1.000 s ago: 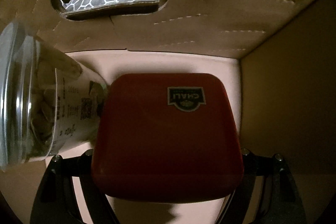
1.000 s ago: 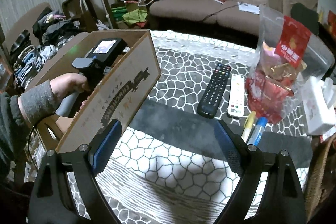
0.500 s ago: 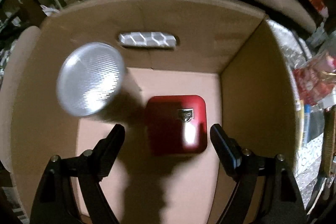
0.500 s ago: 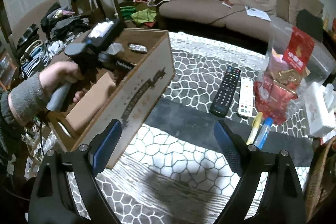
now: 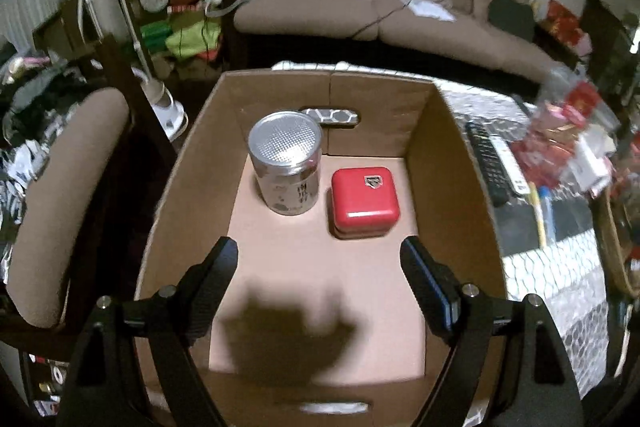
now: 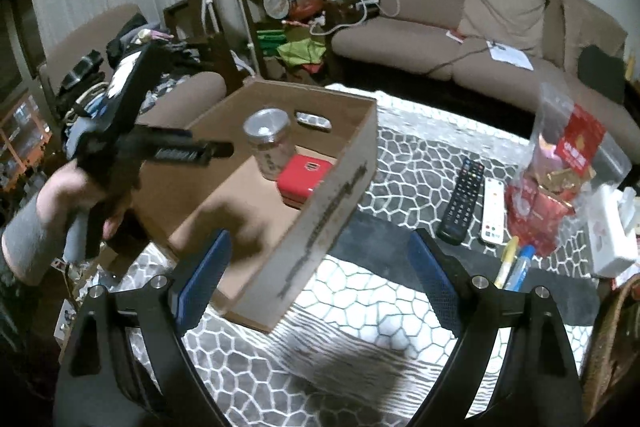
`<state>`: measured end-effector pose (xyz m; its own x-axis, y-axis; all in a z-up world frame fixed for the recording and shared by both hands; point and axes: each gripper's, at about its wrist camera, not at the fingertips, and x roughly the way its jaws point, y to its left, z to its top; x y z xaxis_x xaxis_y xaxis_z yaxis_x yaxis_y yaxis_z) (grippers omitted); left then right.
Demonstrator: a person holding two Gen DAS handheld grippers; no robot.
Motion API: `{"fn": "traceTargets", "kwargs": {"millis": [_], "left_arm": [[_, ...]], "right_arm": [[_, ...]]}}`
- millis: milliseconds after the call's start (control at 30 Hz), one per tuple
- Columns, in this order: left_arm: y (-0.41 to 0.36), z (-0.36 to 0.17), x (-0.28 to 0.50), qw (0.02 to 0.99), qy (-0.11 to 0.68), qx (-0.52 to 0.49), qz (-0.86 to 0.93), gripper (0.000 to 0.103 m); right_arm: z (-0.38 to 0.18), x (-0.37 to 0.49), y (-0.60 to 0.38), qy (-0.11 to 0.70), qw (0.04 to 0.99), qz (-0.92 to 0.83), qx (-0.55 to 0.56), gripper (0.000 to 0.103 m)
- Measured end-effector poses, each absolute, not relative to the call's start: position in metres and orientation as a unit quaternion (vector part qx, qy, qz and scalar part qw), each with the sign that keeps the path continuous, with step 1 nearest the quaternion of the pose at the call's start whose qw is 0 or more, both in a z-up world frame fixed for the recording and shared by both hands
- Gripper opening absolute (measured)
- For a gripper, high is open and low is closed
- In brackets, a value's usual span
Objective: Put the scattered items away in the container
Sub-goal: 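Lower the red box into the cardboard box and open the left gripper, then withdraw both grippers from the cardboard box back toward the table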
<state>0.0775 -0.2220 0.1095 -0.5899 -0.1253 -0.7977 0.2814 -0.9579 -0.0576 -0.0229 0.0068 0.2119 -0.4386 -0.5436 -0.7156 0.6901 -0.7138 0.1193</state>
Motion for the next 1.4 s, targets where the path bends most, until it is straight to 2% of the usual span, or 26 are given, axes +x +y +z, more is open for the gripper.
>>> {"fn": "traceTargets", "kwargs": {"millis": [267, 767, 1167, 1400], "left_arm": [[-0.193, 0.122, 0.147, 0.123, 0.092, 0.403, -0.902, 0.084], [-0.17, 0.13, 0.194, 0.141, 0.102, 0.387, -0.906, 0.084], [-0.096, 0.118, 0.173, 0.085, 0.092, 0.386, -0.914, 0.084], [-0.044, 0.098, 0.14, 0.043, 0.075, 0.383, -0.92, 0.084]], "right_arm": [[0.213, 0.013, -0.017, 0.108, 0.378, -0.835, 0.385, 0.089], [0.204, 0.053, -0.016, 0.108, 0.373, -0.837, 0.387, 0.089], [0.191, 0.042, 0.05, 0.083, 0.337, -0.848, 0.4, 0.089], [0.174, 0.007, 0.131, 0.031, 0.283, -0.864, 0.416, 0.089]]}}
